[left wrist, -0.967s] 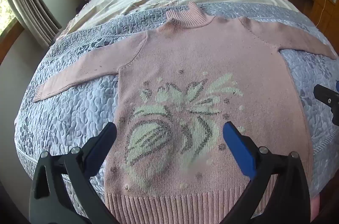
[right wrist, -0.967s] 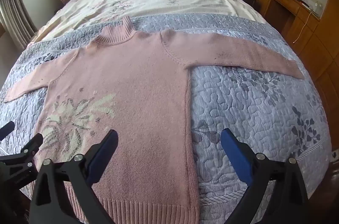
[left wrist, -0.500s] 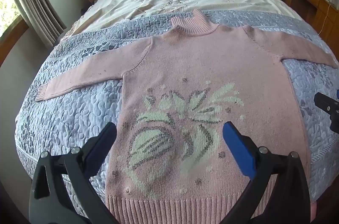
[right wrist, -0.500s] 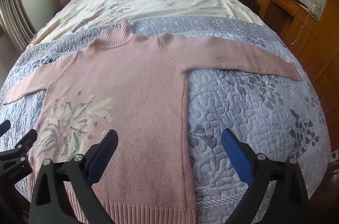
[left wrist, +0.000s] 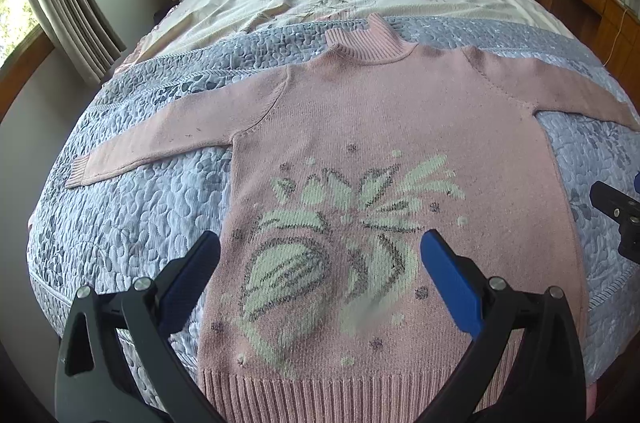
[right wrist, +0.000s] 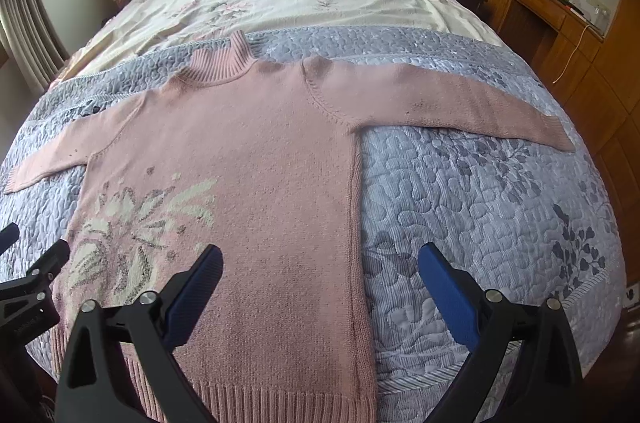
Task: Fold small clothes
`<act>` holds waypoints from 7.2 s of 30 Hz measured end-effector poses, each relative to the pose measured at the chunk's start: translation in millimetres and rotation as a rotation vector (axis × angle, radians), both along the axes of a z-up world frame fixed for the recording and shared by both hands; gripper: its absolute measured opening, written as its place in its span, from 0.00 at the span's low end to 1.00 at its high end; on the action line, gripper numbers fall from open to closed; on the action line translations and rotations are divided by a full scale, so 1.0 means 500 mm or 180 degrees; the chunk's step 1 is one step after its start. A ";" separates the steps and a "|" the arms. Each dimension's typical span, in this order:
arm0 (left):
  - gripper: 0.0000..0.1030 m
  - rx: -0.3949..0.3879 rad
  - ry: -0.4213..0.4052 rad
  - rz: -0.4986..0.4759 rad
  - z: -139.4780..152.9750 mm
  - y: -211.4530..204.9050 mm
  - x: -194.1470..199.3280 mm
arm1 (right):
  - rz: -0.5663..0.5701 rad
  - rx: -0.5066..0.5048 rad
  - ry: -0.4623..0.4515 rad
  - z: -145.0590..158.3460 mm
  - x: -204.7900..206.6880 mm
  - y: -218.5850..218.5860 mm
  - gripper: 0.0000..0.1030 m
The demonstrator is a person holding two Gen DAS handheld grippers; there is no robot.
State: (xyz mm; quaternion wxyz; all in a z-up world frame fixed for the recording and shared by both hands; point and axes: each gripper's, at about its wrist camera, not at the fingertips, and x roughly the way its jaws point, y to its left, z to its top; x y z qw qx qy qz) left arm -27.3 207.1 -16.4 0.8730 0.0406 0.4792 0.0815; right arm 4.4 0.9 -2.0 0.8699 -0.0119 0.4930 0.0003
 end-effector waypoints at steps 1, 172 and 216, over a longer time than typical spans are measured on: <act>0.96 -0.0002 -0.0005 0.0001 0.001 0.000 -0.001 | 0.0004 -0.0003 -0.0007 0.000 0.000 0.001 0.95; 0.16 -0.1347 0.0680 -0.0468 -0.206 -0.272 0.512 | 0.0300 0.1339 0.0510 -0.171 0.327 -0.378 0.42; 0.46 -0.1051 0.0250 0.0102 -0.155 0.093 0.419 | 0.0670 0.1086 0.0607 -0.159 0.429 -0.131 0.38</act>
